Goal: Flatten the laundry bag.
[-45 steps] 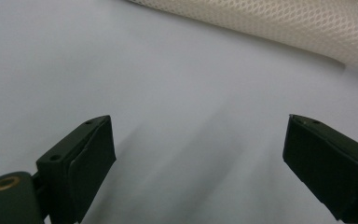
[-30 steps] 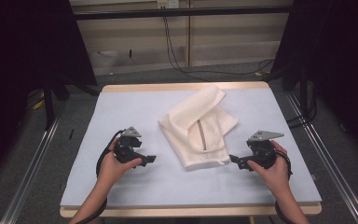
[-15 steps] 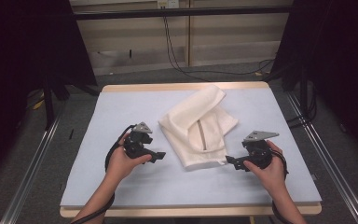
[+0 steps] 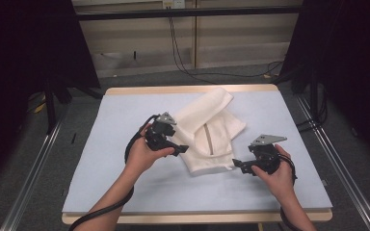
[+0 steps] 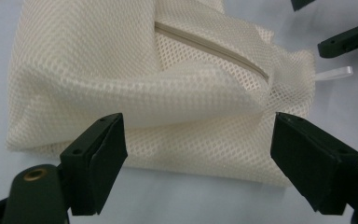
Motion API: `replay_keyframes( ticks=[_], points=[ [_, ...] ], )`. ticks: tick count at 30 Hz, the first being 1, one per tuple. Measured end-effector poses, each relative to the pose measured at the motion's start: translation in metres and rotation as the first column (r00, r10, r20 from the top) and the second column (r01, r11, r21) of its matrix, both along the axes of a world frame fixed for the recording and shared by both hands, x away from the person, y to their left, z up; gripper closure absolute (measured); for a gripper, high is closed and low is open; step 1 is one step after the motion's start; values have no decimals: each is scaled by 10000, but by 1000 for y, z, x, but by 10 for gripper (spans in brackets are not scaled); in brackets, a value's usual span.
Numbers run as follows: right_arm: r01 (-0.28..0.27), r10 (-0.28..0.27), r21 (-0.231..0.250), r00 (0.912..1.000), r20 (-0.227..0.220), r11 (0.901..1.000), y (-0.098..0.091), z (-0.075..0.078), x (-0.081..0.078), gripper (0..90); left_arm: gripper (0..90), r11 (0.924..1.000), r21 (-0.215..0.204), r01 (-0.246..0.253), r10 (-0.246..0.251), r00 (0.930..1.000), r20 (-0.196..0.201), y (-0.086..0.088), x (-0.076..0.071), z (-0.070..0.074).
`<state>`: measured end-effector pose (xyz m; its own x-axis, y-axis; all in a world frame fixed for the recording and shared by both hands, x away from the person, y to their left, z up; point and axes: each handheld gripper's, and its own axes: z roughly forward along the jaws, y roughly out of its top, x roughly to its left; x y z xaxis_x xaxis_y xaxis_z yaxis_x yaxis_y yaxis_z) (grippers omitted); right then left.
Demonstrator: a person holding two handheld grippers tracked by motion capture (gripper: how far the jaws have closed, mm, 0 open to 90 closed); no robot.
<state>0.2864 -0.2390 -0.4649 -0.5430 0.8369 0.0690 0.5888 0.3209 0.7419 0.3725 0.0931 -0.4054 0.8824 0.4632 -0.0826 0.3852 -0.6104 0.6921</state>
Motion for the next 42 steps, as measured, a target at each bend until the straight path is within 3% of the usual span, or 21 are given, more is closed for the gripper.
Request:
replay_keyframes(
  ticks=[1, 2, 4, 6, 9, 13, 15, 16, 19, 20, 22, 24, 26, 29, 31, 34, 36, 37, 38, 40, 42],
  points=[
    [-269, 268, 55, 9996, 45, 9996, 1, 1, 0, 285, 179, 9997, 206, 165, -167, 9998, 75, -1, 1, 1],
    [-297, 295, 75, 9994, 159, 9995, 2, 1, 0, 289, 179, 10000, 52, 77, -77, 10000, 46, -4, 1, 1],
    [-526, 528, -143, 9984, 182, 9985, 6, 3, 0, 466, 179, 9996, 249, 141, -142, 9999, 58, -7, 2, 1],
    [-833, 839, -235, 9961, 270, 9963, 10, 3, 0, 555, 179, 9992, 228, 314, -316, 9995, 90, -10, 4, 0],
    [-1172, 1171, -411, 9931, -55, 9923, 17, 2, 0, 738, 177, 9989, 212, 429, -432, 9990, 133, -16, 5, 0],
    [-1708, 1694, -555, 9851, -283, 9837, 25, -4, 1, 867, 136, 9980, 343, 526, -537, 9980, 323, -24, 7, -1],
    [-1792, 1777, -644, 9837, -287, 9817, 27, -5, 1, 870, 122, 9970, 554, 533, -548, 9981, 272, -26, 9, -4],
    [-1868, 1852, -676, 9822, -301, 9801, 29, -8, 2, 870, 122, 9982, 392, 464, -472, 9986, 223, -28, 9, -8],
    [-1968, 1943, -796, 9802, -373, 9772, 33, -12, 2, 859, 132, 9976, 533, 444, -453, 9989, 156, -31, 11, -15],
    [-1979, 1953, -859, 9800, -377, 9765, 33, -11, 2, 861, 158, 9960, 748, 498, -508, 9986, 120, -31, 13, -17],
    [-1994, 1968, -1020, 9798, -349, 9746, 34, -11, 1, 869, 181, 9961, 738, 477, -481, 9988, 39, -32, 14, -20],
    [-2053, 2027, -877, 9785, -378, 9748, 34, -12, 1, 880, 222, 9975, 573, 413, -409, 9991, -81, -33, 16, -22],
    [-1999, 1975, -949, 9797, -332, 9752, 34, -13, 1, 884, 234, 9956, 717, 598, -591, 9982, -122, -33, 19, -23],
    [-2022, 1999, -923, 9792, -337, 9750, 34, -13, 2, 887, 259, 9979, 521, 395, -383, 9990, -223, -36, 21, -26],
    [-1989, 1968, -922, 9799, -323, 9757, 35, -13, 1, 887, 232, 9995, 233, 201, -194, 9994, -290, -39, 20, -25],
    [-2013, 1995, -951, 9795, -287, 9749, 34, -13, 1, 886, 158, 9998, 178, 44, -41, 9998, -194, -43, 17, -19],
    [-2006, 1985, -936, 9796, -310, 9752, 34, -13, 1, 886, 112, 9983, 568, 133, -135, 9999, 32, -46, 15, -14],
    [-2023, 2002, -944, 9792, -321, 9748, 34, -13, 1, 886, 99, 9989, 467, 71, -72, 10000, 24, -49, 14, -14],
    [-2019, 1999, -952, 9793, -310, 9748, 34, -13, 1, 886, 90, 9977, 676, 103, -100, 9999, -52, -51, 15, -15],
    [-2002, 1977, -1007, 9797, -348, 9746, 35, -13, 1, 886, 125, 9963, 819, -254, 273, 9994, -216, -54, 16, -20],
    [-2039, 2018, -1093, 9790, -296, 9729, 35, -13, 1, 887, 240, 9952, 880, -419, 478, 9967, -658, -54, 21, -25]
  ],
)
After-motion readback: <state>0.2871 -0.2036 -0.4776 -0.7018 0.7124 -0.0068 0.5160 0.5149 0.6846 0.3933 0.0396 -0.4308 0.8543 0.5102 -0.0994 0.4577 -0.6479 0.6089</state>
